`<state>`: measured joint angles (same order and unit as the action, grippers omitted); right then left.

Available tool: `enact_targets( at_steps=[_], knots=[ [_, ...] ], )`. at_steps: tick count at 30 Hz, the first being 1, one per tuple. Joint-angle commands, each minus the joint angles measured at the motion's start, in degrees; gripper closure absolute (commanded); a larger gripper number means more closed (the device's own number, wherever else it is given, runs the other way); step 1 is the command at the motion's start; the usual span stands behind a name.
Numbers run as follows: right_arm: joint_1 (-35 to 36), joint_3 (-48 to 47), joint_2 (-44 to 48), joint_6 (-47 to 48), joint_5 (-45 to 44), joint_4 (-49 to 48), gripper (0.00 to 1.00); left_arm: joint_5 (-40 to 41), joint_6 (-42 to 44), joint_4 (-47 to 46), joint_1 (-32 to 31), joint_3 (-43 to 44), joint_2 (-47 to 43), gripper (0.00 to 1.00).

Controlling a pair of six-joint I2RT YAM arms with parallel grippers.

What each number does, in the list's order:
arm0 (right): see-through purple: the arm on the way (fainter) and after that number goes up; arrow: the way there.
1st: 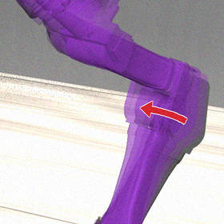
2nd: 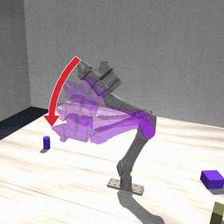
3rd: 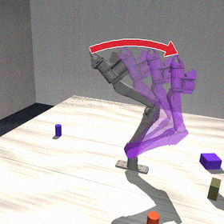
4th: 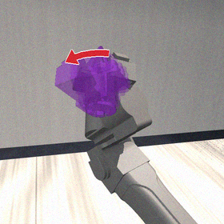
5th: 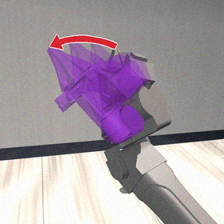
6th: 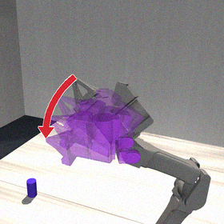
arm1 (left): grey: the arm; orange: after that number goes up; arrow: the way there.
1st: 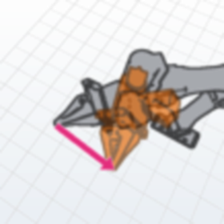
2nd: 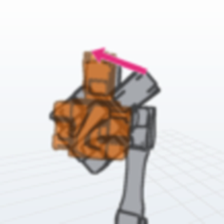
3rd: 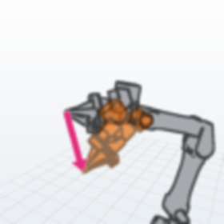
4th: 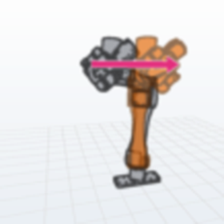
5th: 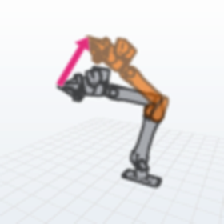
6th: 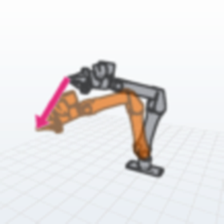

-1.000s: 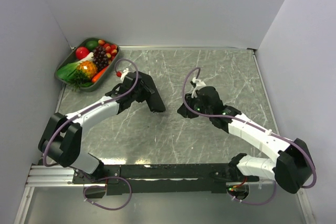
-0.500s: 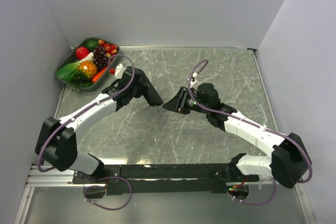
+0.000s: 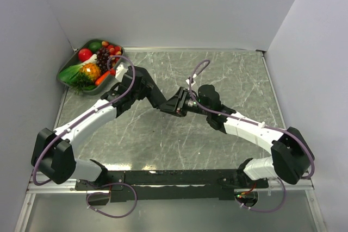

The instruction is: Sort the hair-cutting tools

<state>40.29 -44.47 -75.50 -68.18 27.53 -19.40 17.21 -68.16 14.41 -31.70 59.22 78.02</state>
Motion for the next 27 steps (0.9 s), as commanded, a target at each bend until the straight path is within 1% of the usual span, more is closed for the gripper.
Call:
enact_targets(
  at_steps=[1, 6, 16, 22, 27],
  knots=[
    [1.19, -3.17, -1.4, -3.36, 0.6, -6.7, 0.63, 1.16, 1.28, -5.45, -0.11, 1.77, -3.4, 0.99],
    [1.63, -3.26, -2.8, -4.5, 0.68, -7.94, 0.64, 0.63, 1.89, -5.54, -0.03, 2.13, -3.31, 0.99],
    [2.33, -2.56, -1.22, -2.75, -0.9, -3.55, 0.64, 1.24, 3.3, -4.66, -0.03, 3.44, -4.01, 0.99],
    [2.25, -1.68, -2.19, -3.36, -1.34, -3.89, 0.64, 0.98, 3.39, -4.31, -0.03, 3.44, -4.36, 0.99],
    [2.33, -2.73, -3.16, -2.75, -1.51, -3.63, 0.64, 0.72, 3.38, -4.22, -0.03, 3.27, -4.54, 0.99]
  ],
)
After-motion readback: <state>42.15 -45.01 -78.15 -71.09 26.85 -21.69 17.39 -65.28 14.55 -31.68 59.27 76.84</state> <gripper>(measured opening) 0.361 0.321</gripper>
